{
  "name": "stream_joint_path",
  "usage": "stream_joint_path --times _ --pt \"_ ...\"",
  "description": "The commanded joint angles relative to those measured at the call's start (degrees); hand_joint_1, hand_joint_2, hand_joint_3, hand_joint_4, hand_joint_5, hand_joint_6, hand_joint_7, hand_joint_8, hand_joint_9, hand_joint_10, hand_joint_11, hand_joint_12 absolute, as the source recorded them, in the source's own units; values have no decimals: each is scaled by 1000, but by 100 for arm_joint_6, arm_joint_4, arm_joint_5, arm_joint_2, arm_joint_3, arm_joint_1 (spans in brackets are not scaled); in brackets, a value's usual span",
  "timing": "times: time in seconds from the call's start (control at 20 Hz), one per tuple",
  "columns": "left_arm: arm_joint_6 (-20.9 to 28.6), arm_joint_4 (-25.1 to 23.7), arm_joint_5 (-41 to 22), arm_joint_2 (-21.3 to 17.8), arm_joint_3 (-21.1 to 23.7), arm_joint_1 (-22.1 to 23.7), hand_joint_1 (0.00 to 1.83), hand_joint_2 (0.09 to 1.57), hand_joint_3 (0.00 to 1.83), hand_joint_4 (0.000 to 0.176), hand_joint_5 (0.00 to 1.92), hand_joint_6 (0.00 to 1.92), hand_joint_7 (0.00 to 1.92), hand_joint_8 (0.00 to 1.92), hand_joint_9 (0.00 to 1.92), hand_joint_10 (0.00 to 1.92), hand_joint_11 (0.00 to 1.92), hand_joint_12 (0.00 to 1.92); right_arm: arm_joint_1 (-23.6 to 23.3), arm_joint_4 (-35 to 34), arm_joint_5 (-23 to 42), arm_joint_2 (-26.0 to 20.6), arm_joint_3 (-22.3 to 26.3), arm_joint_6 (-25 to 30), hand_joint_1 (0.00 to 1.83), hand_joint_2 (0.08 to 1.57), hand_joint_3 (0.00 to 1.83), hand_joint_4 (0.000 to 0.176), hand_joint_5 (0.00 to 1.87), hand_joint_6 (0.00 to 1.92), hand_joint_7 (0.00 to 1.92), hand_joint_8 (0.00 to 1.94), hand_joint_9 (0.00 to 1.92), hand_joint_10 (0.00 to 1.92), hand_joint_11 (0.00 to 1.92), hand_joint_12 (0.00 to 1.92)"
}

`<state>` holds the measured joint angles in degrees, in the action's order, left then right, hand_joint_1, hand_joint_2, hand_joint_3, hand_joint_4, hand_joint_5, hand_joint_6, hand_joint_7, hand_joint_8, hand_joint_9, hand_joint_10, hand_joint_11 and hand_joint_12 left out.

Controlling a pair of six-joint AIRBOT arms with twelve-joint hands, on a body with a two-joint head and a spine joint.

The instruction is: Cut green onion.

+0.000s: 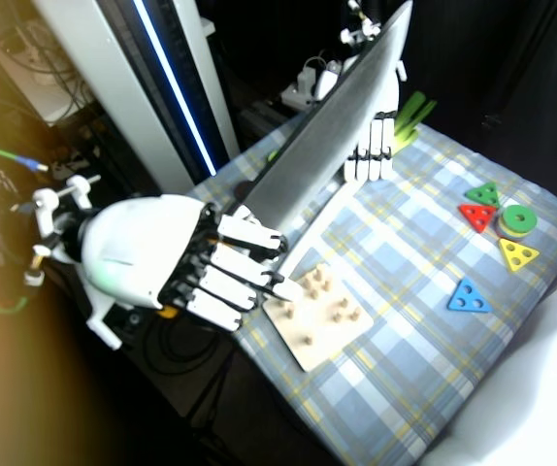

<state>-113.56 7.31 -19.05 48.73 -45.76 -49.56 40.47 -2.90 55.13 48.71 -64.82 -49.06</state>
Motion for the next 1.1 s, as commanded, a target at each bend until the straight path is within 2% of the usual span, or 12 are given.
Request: stream_joint_path --times 0.0,0.05,0.1,0.2,0.25,0.35,0.4,0.55,0.65,0.75,0.9,1.05 --pt "7 14 -180 53 -12 23 0 1272 0 0 22 8 0 0 0 0 0 0 -24 -133 731 -55 -31 94 166 1554 0 82 536 1921 927 1941 1139 1921 1261 1921" --pt "7 60 -203 53 -4 23 0 1273 0 0 20 6 0 0 0 0 0 0 50 -129 687 -59 -31 99 172 1559 1 92 533 1921 897 1941 1095 1921 1211 1921" --pt "7 86 -214 52 2 23 0 1276 0 0 8 0 0 0 0 0 0 0 91 -129 636 -60 -33 99 200 1569 25 107 528 1921 921 1941 1143 1921 1263 1921" --pt "7 117 -229 49 11 23 0 1274 0 0 0 0 0 0 0 0 0 0 146 -106 408 -60 -56 99 175 1571 17 132 521 1921 891 1941 1116 1921 1256 1921" --pt "7 120 -233 47 14 23 0 1270 0 0 0 0 0 0 0 0 0 0 155 -91 353 -60 -62 99 155 1571 18 102 546 1921 929 1941 1145 1921 1288 1921" --pt "7 132 -249 37 32 23 0 1268 0 0 0 0 0 0 0 0 0 0 185 -51 112 -65 -83 99 151 1571 10 70 570 1921 919 1941 1113 1921 1254 1921" --pt "8 144 -259 37 36 23 0 1273 0 0 0 0 0 0 0 0 0 0 194 -46 42 -61 -87 98 157 1571 8 63 549 1921 915 1941 1114 1921 1253 1921" --pt "8 184 -307 36 58 22 0 1272 0 0 0 0 0 0 0 0 0 0 246 -40 -265 65 -201 77 204 1565 7 2 624 1921 994 1941 1183 1921 1305 1921" --pt "8 231 -337 34 73 18 0 1276 0 0 0 0 0 0 0 0 0 0 272 -33 -565 208 -314 75 126 1569 5 0 648 1921 1021 1941 1202 1921 1313 1921" --pt "8 260 -355 24 95 15 0 1284 0 0 0 0 0 0 0 0 0 0 278 -34 -717 303 -368 69 133 1571 22 0 670 1921 1035 1941 1221 1921 1343 1921" --pt "8 277 -355 27 99 7 0 1285 0 0 0 0 0 0 0 0 0 0 277 -34 -719 387 -353 -73 9 1571 47 0 708 1921 1097 1941 1304 1921 1408 1921" --pt "8 278 -357 26 109 3 0 1283 0 0 0 0 0 0 0 0 0 0 277 15 -720 371 -204 -426 73 1571 43 0 689 1921 1180 1941 1414 1921 1499 1921"
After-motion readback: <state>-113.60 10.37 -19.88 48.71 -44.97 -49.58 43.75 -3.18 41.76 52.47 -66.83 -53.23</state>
